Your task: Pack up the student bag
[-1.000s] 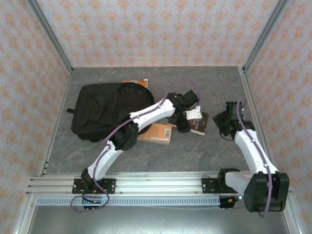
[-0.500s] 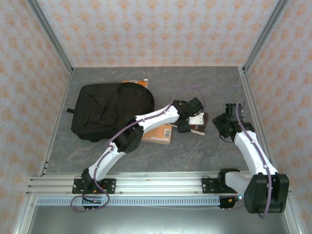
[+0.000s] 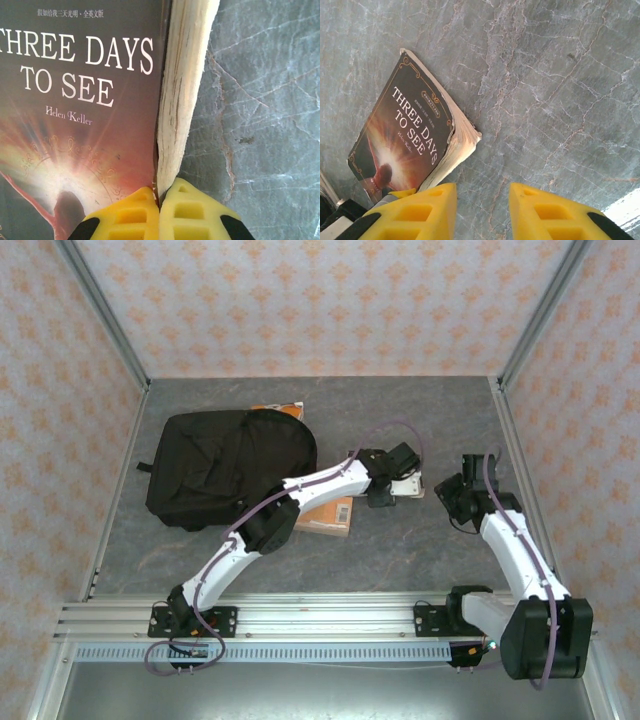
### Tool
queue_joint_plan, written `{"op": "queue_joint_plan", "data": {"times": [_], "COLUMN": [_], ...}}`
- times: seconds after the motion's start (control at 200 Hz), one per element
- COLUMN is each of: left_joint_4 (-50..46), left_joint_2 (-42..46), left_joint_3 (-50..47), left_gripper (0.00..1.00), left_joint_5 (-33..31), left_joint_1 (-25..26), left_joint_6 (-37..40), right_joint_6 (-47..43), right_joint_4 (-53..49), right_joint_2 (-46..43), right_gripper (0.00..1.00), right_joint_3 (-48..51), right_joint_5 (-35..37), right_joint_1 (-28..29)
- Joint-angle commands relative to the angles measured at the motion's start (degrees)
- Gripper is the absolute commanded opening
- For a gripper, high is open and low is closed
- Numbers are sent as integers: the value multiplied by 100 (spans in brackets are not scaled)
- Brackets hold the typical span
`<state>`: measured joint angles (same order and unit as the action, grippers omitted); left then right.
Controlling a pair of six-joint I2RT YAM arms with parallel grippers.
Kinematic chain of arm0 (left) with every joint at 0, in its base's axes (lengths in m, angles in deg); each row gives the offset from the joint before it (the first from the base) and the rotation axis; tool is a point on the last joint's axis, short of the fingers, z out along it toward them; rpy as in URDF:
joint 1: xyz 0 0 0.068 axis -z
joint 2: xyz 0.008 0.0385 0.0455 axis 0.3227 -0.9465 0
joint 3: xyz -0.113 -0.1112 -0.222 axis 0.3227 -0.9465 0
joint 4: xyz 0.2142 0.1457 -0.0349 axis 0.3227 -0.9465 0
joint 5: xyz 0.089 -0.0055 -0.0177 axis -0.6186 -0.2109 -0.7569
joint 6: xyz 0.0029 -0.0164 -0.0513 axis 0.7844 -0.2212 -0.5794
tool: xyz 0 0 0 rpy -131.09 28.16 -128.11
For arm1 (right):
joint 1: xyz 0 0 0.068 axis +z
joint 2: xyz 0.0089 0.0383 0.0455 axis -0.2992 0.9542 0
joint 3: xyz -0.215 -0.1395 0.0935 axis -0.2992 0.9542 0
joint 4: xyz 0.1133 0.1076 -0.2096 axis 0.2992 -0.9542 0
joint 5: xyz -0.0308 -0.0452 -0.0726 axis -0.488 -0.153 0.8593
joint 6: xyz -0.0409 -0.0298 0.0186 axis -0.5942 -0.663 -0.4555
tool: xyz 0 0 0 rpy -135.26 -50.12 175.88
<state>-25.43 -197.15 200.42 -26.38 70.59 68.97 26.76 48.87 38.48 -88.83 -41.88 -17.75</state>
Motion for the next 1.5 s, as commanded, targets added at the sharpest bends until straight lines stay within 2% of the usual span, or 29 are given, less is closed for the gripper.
{"op": "queue_joint_plan", "data": {"times": [0.0, 0.145, 0.28, 0.355, 0.43, 0.515, 0.691, 0.776, 0.981, 1.211, 1.496], "left_joint_4": [-146, -152, -177, -147, -110, -95, -84, -49, -37, -146, -31], "left_joint_2": [59, 290, 490, 630, 754, 902, 1168, 1286, 1445, 1665, 1790], "left_joint_3": [76, 391, 582, 577, 577, 623, 827, 880, 1086, 1109, 958], "left_gripper": [0, 0, 0, 0, 0, 0, 0, 0, 0, 0, 0], "left_joint_5": [67, 254, 532, 749, 943, 1198, 1836, 2059, 2719, 2932, 3520], "left_joint_1": [-31, -129, -268, -340, -417, -504, -748, -838, -982, -1011, -1011], "left_joint_6": [-50, -326, -705, -916, -1151, -1427, -2216, -2556, -3353, -3643, -3992], "right_joint_6": [-120, -36, 262, 504, 743, 874, 1001, 1021, 808, 862, 1360], "right_joint_4": [-181, -509, -708, -724, -555, -104, 863, 1158, 2600, 3873, 5933], "right_joint_2": [-327, -713, -1017, -1167, -1262, -1290, -1240, -1220, -1190, -1105, -256], "right_gripper": [32, 33, 39, 52, 73, 85, 92, 100, 99, 99, 100], "right_joint_3": [-115, -246, -253, -201, -91, 139, 648, 778, 1118, 1489, 1484], "right_joint_5": [269, 621, 813, 786, 578, 192, -459, -622, -1548, -1958, -2967], "right_joint_1": [-19, -19, -24, -28, -24, -28, -30, -36, -264, -1080, -1116]}}
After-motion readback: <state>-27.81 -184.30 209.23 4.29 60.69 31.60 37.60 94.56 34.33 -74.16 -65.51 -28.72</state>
